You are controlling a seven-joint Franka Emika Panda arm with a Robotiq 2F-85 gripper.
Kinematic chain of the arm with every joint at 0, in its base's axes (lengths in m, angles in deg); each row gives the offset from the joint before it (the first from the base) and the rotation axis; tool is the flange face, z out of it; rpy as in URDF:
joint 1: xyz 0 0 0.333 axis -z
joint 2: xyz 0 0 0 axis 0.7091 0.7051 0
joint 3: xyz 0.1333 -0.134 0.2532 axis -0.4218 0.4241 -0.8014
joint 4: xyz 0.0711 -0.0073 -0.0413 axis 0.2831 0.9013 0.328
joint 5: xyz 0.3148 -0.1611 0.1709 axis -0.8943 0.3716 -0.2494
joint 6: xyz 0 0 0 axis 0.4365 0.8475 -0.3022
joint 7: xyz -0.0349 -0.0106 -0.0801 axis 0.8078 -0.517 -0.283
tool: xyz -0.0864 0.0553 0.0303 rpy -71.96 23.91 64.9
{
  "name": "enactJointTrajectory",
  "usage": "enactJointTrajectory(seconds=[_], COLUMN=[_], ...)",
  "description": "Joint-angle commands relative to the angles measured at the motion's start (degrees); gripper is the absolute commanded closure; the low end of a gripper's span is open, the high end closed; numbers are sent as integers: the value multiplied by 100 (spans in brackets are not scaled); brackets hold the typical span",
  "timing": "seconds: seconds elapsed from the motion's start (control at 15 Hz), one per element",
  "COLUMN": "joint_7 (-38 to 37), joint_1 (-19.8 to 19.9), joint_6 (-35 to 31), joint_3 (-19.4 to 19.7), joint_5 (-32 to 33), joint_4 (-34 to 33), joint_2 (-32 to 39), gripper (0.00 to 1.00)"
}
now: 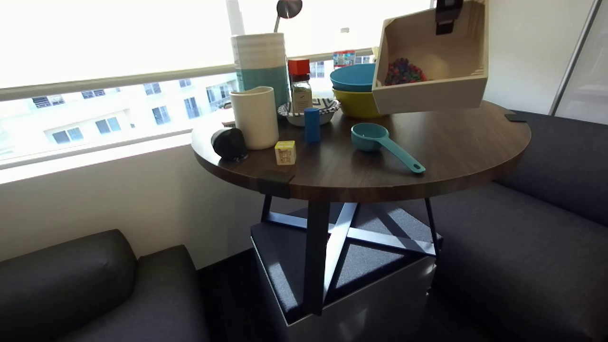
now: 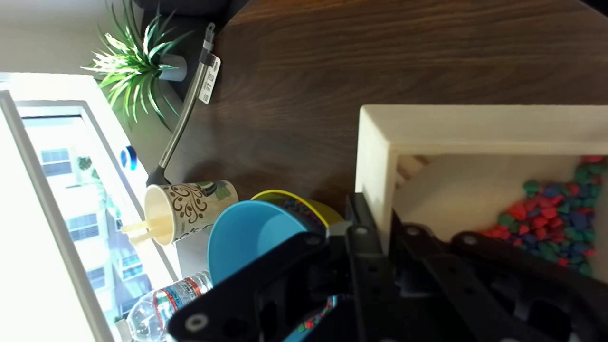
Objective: Pour some content from the wooden box into the blue scoop on the table
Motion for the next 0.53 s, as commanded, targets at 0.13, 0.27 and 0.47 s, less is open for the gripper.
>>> enactJointTrajectory(seconds=[0.13,0.27,0.47], joint_7=[63,82,23], joint_1=[-338,-418,-514], joint_6=[270,381,420], joint_3=[-51,-70,-60], joint_5=[676,918,1189], joint_4=[-181,-209,-262], joint_2=[292,378,535], gripper=[99,99,99])
